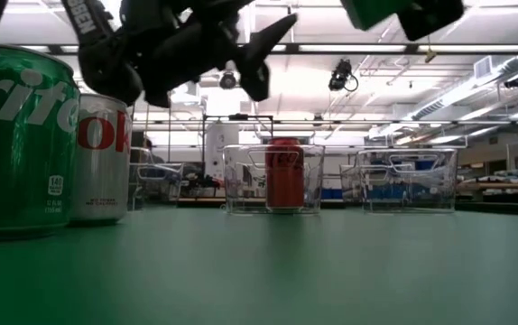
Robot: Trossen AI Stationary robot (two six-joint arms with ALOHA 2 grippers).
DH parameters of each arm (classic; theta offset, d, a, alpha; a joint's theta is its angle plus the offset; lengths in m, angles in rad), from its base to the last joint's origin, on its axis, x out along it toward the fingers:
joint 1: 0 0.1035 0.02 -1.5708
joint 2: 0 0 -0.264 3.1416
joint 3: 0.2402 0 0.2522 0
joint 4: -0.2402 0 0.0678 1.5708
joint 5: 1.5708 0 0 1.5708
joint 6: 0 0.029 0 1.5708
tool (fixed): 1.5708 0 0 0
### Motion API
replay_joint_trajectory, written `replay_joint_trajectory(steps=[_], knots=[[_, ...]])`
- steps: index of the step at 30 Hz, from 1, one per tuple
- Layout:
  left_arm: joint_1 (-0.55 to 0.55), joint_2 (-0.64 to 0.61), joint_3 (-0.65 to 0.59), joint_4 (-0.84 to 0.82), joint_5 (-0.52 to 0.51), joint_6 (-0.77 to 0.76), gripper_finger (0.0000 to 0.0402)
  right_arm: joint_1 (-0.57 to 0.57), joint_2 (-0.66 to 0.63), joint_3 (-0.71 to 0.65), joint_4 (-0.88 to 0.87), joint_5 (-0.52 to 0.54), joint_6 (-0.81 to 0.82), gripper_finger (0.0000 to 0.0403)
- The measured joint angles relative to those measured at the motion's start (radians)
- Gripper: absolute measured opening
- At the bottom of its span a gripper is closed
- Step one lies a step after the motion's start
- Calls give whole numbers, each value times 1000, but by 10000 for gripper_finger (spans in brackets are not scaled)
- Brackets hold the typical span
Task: Sort soda cans
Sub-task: Put the right green soda can into the right transparent bin
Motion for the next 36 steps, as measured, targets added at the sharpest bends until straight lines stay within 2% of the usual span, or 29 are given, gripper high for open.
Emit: replay_joint_trajectory(steps=[5, 10, 14, 20, 25, 36], knots=[[-38, 76, 110, -6, 6, -13, 257, 15, 0, 0, 59, 27, -14, 305], [-53, 92, 159, -64, -20, 3, 276, 38, 0, 0, 62, 60, -31, 305], [-47, 92, 162, -128, -46, 29, 279, 55, 0, -2, 64, 80, -25, 305], [-45, 92, 163, -86, -45, 21, 279, 61, 0, -2, 82, 82, -28, 305], [-49, 92, 203, -153, -11, 6, 279, 64, -1, -2, 86, 64, -24, 305], [-8, 92, 205, -145, 10, 0, 278, 93, -1, -2, 88, 104, -3, 305]])
